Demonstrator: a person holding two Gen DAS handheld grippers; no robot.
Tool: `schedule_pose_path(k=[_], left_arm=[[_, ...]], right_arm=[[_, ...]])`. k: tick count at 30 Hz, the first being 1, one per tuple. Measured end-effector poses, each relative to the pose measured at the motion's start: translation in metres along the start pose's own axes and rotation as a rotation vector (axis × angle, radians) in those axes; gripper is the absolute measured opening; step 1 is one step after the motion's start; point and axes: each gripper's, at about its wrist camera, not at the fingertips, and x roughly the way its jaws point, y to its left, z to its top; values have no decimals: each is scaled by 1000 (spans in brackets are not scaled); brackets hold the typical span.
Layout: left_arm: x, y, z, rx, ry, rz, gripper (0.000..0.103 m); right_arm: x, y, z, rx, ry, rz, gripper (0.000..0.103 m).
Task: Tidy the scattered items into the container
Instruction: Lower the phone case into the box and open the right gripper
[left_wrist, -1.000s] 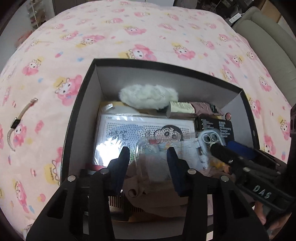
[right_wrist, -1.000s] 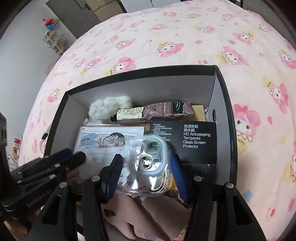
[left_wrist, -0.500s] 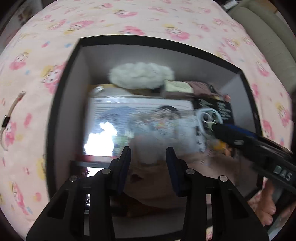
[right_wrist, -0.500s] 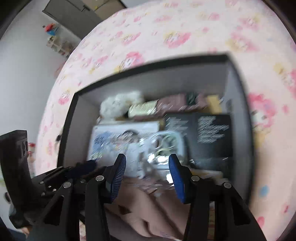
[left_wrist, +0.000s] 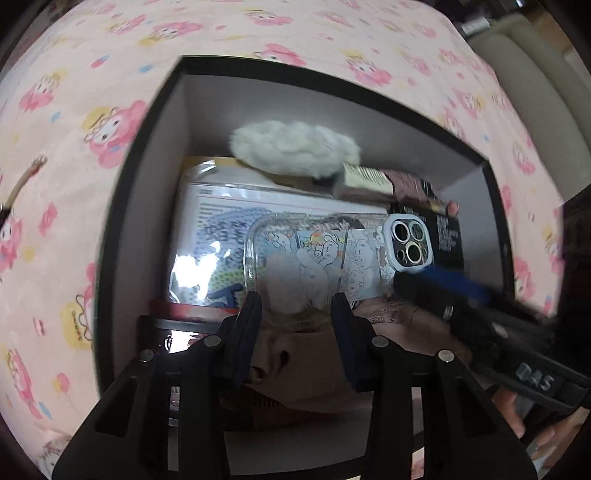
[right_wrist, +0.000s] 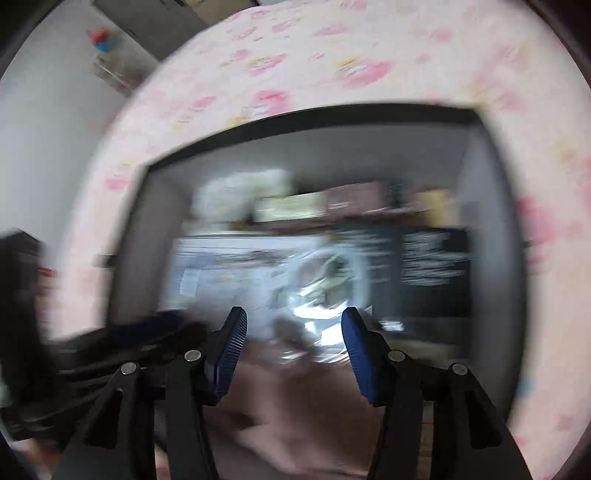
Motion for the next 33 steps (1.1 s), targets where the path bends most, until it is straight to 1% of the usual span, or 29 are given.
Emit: schedule_pose_path(k=[1, 2, 3, 4, 5, 8, 10, 12, 14, 16, 17, 19, 20, 22, 23, 25, 27, 28, 29, 30, 32, 33], left_arm=[[-4, 2, 1, -7, -9, -12, 39], [-7, 3, 1, -2, -20, -16, 39], [-12, 0, 1, 17, -39, -18, 39], [-15, 1, 0, 38, -54, -22, 39], [-17, -3, 0, 60, -62, -28, 39], [-11, -22, 5, 132, -56, -54, 39], [0, -39, 6, 173, -26, -85, 39], [14, -55, 7, 204, 24, -113, 39], [28, -62, 7, 208, 72, -93, 39], [30, -64, 8, 213, 64, -53, 35], [29, -62, 10, 205, 62, -24, 33], [28, -55, 13, 197, 51, 43, 32], [27, -50, 14, 192, 44, 64, 32], [23, -37, 18, 171, 41, 86, 31], [19, -32, 18, 155, 36, 83, 31], [9, -18, 16, 98, 51, -2, 30], [4, -12, 10, 79, 109, -113, 30], [5, -14, 7, 90, 138, -136, 30], [7, -16, 5, 102, 163, -145, 30], [10, -19, 5, 117, 178, -135, 30], [17, -21, 8, 126, 174, -67, 30], [20, -18, 13, 110, 160, -34, 30]], right_arm=[[4, 0, 1, 10, 20, 47, 50], [4, 0, 1, 12, 19, 55, 50], [0, 2, 0, -3, -13, 8, 50], [-7, 5, 0, -28, -58, -58, 50], [-19, 9, 0, -62, -125, -146, 50], [-49, 15, -5, -113, -274, -328, 50], [-59, 14, -6, -116, -298, -380, 50], [-58, 9, -8, -110, -285, -381, 50], [-55, 1, -12, -99, -253, -368, 50], [-46, -1, -9, -76, -212, -342, 50], [-45, -4, -9, -61, -190, -313, 50], [-41, -7, -10, -46, -166, -267, 50], [-39, -6, -10, -54, -172, -278, 50], [-36, -3, -10, -66, -167, -271, 50], [-33, 0, -10, -75, -163, -275, 50], [-29, 5, -11, -102, -152, -286, 50], [-25, 11, -13, -138, -145, -306, 50], [-24, 14, -14, -152, -140, -313, 50], [-22, 16, -14, -165, -131, -315, 50], [-19, 17, -12, -170, -121, -314, 50], [-10, 15, -9, -164, -89, -321, 50], [-4, 14, -7, -157, -70, -321, 50]])
